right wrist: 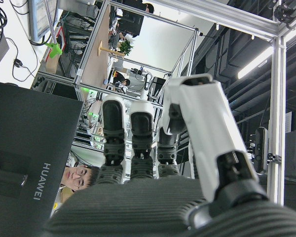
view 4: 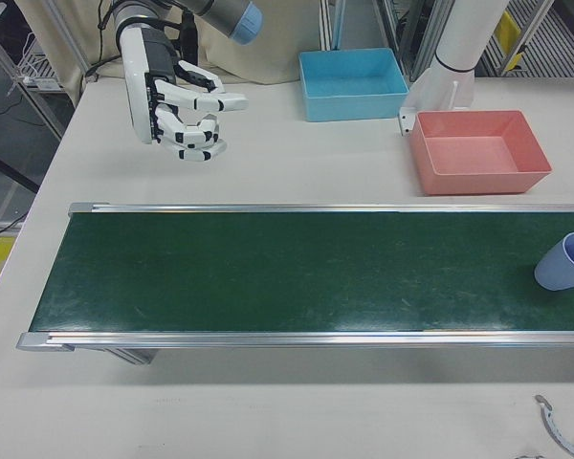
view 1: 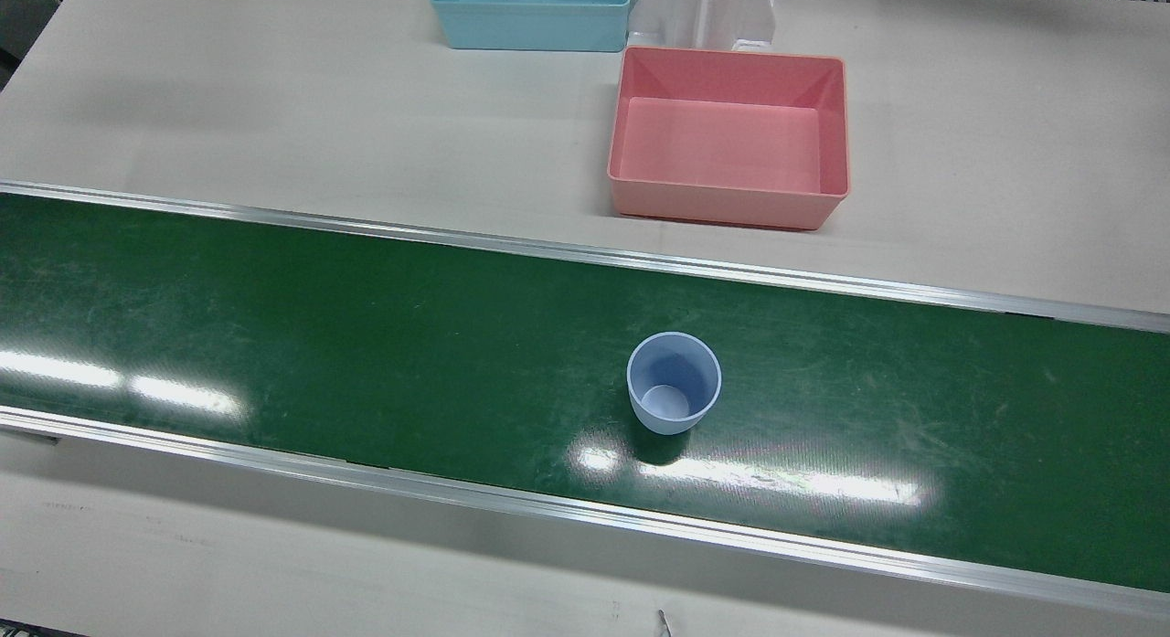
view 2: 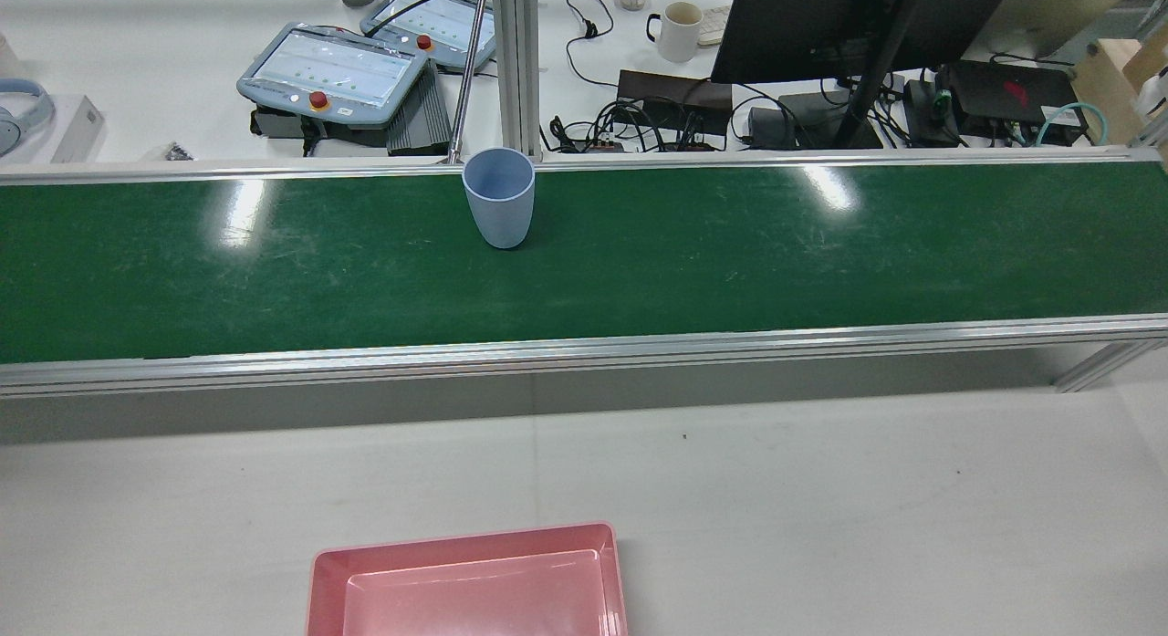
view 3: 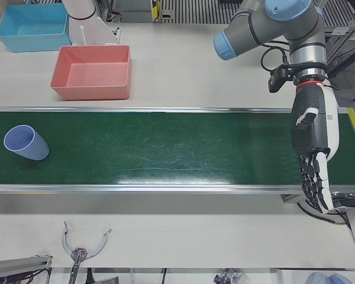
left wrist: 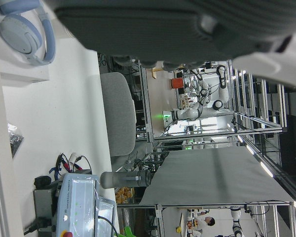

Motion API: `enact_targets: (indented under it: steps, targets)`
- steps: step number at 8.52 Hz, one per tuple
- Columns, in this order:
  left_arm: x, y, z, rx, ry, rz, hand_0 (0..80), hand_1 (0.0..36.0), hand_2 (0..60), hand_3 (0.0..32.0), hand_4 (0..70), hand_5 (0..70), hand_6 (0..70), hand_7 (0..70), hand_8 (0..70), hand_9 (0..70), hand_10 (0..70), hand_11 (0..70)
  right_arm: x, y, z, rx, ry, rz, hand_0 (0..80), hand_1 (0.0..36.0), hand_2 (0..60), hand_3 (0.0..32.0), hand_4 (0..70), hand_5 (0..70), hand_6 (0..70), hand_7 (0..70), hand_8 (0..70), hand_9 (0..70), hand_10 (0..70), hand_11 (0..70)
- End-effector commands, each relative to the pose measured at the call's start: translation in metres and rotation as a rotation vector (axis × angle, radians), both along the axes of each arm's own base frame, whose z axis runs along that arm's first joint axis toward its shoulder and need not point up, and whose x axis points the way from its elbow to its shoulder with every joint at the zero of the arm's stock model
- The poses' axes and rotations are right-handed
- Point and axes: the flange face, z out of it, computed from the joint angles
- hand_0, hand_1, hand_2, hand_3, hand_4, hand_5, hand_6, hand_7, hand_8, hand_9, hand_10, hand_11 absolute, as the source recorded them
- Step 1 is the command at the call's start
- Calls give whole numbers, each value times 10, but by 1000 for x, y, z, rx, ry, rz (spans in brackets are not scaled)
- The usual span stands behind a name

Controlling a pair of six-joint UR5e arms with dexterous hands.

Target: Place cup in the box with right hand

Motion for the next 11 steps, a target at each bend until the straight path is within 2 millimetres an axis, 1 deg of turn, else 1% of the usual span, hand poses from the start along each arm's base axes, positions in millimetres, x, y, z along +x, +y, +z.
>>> enact_targets:
  steps: [1, 2, 3, 4, 5, 6, 7, 8, 9, 10, 11]
  targets:
    - [0, 0, 1, -1, 0, 1, 0, 0, 0, 0, 0, 0, 0, 0, 0, 0, 0, 0, -17, 0, -13, 35, 66, -10, 800, 360, 600, 0, 289, 215, 253, 700, 481, 603, 339, 510]
    - [0, 0, 0, 0, 0, 1, 0, 0, 0, 0, 0, 0, 0, 0, 0, 0, 0, 0, -40, -7, -12, 37, 80, 38, 800, 360, 503, 0, 296, 214, 255, 700, 479, 605, 335, 505]
    - [1, 0, 1, -1, 0, 2, 0, 0, 0, 0, 0, 0, 0, 0, 0, 0, 0, 0, -79, -15, -7, 18, 37, 51, 800, 360, 337, 0, 299, 212, 252, 700, 475, 598, 316, 481]
    - [0, 0, 0, 0, 0, 1, 0, 0, 0, 0, 0, 0, 0, 0, 0, 0, 0, 0, -132, -33, -28, 51, -14, 26, 800, 360, 176, 0, 322, 201, 236, 700, 449, 556, 276, 428]
    - [0, 0, 0, -1, 0, 1, 0, 0, 0, 0, 0, 0, 0, 0, 0, 0, 0, 0, -205, -53, -58, 78, -75, -24, 800, 360, 71, 0, 290, 185, 215, 700, 425, 521, 254, 397]
    - [0, 0, 0, -1, 0, 1, 0, 0, 0, 0, 0, 0, 0, 0, 0, 0, 0, 0, -268, -66, -60, 53, -112, -37, 800, 360, 130, 0, 284, 177, 206, 700, 408, 494, 241, 376]
    - [0, 0, 0, -1, 0, 1, 0, 0, 0, 0, 0, 0, 0, 0, 0, 0, 0, 0, -312, -71, -69, 40, -134, -21, 800, 360, 168, 0, 309, 176, 204, 700, 397, 483, 227, 357]
    - [0, 0, 0, -1, 0, 1, 0, 0, 0, 0, 0, 0, 0, 0, 0, 0, 0, 0, -327, -70, -80, 46, -129, 3, 800, 360, 234, 0, 331, 188, 205, 700, 388, 478, 211, 340]
    - [0, 0, 1, -4, 0, 2, 0, 0, 0, 0, 0, 0, 0, 0, 0, 0, 0, 0, -324, -69, -81, 34, -117, 11, 800, 360, 342, 0, 320, 192, 203, 700, 386, 475, 203, 328]
    - [0, 0, 1, -3, 0, 1, 0, 0, 0, 0, 0, 0, 0, 0, 0, 0, 0, 0, -314, -73, -84, -2, -79, 34, 800, 360, 414, 0, 336, 190, 202, 700, 385, 479, 192, 313]
    - [1, 0, 1, -1, 0, 2, 0, 0, 0, 0, 0, 0, 0, 0, 0, 0, 0, 0, -308, -79, -88, -47, -42, 66, 800, 360, 404, 0, 394, 186, 212, 700, 389, 490, 185, 301]
